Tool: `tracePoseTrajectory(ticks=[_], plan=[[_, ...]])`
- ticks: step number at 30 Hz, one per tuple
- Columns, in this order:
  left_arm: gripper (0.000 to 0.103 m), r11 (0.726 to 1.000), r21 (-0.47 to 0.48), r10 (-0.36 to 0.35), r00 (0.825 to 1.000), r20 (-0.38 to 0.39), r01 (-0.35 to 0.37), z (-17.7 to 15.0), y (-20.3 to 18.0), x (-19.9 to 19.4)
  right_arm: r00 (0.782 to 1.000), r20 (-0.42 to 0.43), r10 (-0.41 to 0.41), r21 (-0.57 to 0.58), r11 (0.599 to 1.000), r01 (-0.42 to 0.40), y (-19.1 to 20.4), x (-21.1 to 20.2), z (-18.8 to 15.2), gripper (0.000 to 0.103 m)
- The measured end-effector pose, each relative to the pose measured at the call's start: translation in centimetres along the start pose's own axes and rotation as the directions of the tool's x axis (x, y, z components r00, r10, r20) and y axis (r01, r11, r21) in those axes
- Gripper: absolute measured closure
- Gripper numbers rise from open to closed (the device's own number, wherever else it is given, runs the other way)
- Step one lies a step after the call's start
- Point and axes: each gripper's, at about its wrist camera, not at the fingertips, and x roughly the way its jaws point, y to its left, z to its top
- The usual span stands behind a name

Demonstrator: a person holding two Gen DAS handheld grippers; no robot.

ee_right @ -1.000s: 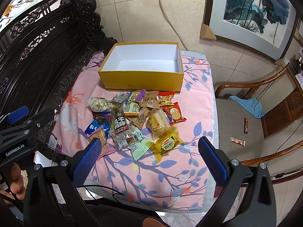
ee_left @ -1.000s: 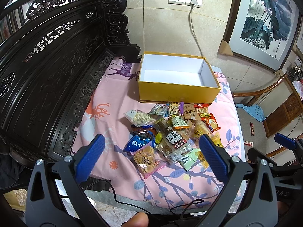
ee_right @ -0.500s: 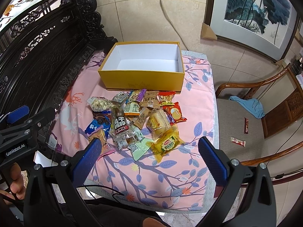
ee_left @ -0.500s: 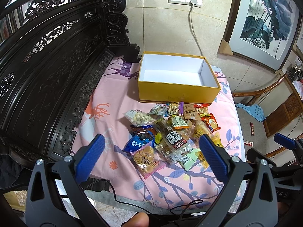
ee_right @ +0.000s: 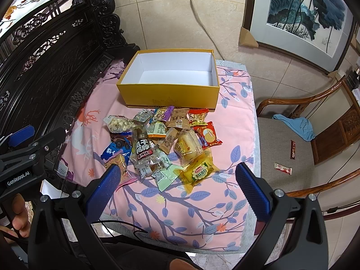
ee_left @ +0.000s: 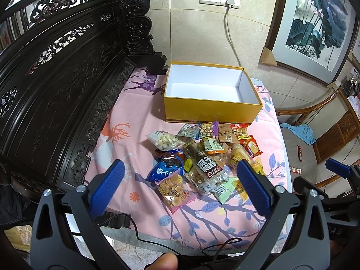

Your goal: Organize snacks

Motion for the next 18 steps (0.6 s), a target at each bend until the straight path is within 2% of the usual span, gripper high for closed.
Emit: tracePoseTrajectory(ticks=[11, 13, 18], plan=[[0.002, 1.000, 0.007, -0.002, 1.000, 0.009, 0.001, -0.2, 0.8, 0.1, 1.000, 0.001, 0.021, -0.002, 1.000, -0.021, 0.0, 0.8, -0.4, 0.001], [0.002, 1.000, 0.010, 0.003, 1.000, 0.015, -0.003, 0.0, -0.4, 0.8, 1.000, 0.010, 0.025, -0.005, 1.000, -0.025, -0.1, 1.0, -0.5, 0.001], [0.002, 1.000, -0.007, 0.022, 0.999, 0.039, -0.021, -0.2, 0.6, 1.8, 0.998, 0.054, 0.033, -0.026, 0.999, -0.032, -0.9, 2.1, -0.8, 0.001]])
